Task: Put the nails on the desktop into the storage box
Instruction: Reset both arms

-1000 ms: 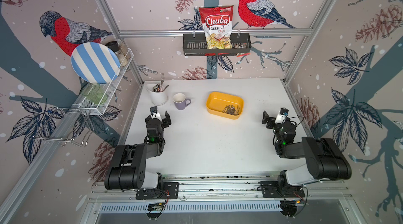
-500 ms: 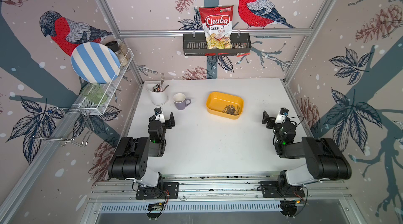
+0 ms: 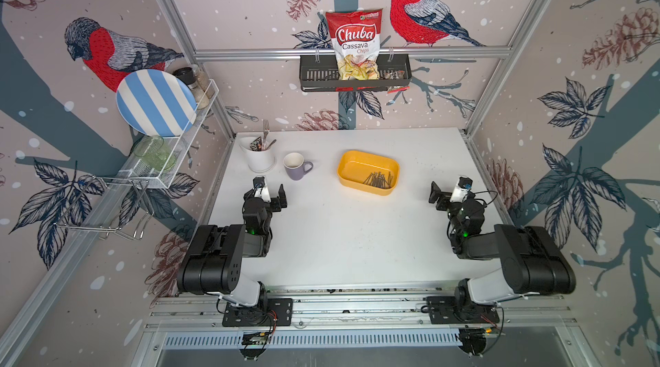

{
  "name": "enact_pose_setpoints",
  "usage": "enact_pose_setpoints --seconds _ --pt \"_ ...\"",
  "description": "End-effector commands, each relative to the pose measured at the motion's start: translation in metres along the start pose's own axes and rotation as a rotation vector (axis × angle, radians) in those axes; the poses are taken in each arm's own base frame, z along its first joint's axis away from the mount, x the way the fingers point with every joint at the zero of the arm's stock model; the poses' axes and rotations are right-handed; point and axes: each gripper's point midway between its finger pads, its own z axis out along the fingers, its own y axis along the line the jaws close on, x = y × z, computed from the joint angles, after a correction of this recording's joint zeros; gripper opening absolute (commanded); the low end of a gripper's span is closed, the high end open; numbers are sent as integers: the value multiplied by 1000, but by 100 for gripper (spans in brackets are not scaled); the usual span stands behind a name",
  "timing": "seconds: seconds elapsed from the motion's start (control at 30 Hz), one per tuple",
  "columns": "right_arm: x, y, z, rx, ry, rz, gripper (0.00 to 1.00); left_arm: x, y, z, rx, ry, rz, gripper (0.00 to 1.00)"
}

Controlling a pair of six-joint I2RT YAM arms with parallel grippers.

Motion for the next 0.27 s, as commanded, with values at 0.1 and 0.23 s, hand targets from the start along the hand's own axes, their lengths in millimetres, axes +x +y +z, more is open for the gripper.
enact_pose_setpoints --seconds 0.1,0.23 --pt "-5 -1 3 7 -19 -10 100 -13 1 -1 -5 -53 6 97" --pt "-6 -1 0 8 -23 -11 100 -13 1 -1 -5 -52 6 97"
